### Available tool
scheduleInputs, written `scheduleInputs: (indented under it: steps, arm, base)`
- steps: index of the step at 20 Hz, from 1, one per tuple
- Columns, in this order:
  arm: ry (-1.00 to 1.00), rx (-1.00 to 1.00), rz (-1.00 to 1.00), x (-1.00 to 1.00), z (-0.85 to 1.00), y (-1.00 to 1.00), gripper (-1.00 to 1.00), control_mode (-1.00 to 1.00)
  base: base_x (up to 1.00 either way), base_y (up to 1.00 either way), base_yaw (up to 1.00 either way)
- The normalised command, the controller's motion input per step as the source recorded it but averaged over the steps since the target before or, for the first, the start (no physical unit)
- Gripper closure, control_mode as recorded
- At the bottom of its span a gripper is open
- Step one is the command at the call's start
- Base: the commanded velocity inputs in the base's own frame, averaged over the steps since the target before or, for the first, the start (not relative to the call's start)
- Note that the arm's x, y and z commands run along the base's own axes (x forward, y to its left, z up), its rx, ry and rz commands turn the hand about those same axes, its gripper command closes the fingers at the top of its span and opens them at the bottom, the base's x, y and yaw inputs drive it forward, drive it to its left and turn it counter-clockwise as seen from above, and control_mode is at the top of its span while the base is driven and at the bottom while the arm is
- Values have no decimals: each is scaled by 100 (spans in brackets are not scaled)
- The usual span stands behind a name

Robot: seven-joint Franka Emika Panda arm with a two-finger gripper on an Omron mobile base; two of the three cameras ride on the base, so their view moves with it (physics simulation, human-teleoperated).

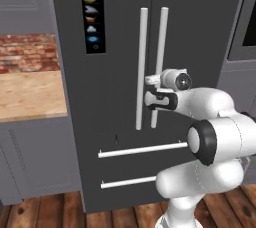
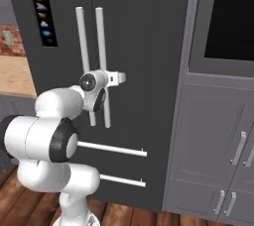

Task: Take the donut and cupcake from the fridge and place them on the empty tray on the dining counter.

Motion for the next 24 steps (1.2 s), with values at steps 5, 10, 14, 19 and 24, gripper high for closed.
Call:
scheduleInputs:
  steps: [5,10,14,19,24]
  arm:
    - [9,-3,-10,100,-38,-1,100,-100]
    - [37,8,-2,100,-13,-52,-100,-100]
    - [71,35,-21,-35,0,-100,-100,-100]
    - [60,37,-23,-63,0,-100,-100,-100]
    - [40,33,-19,-47,3,-100,-100,-100]
  base:
    - [0,0,0]
    - [0,0,0]
    - [0,0,0]
    - [0,0,0]
    - [0,0,0]
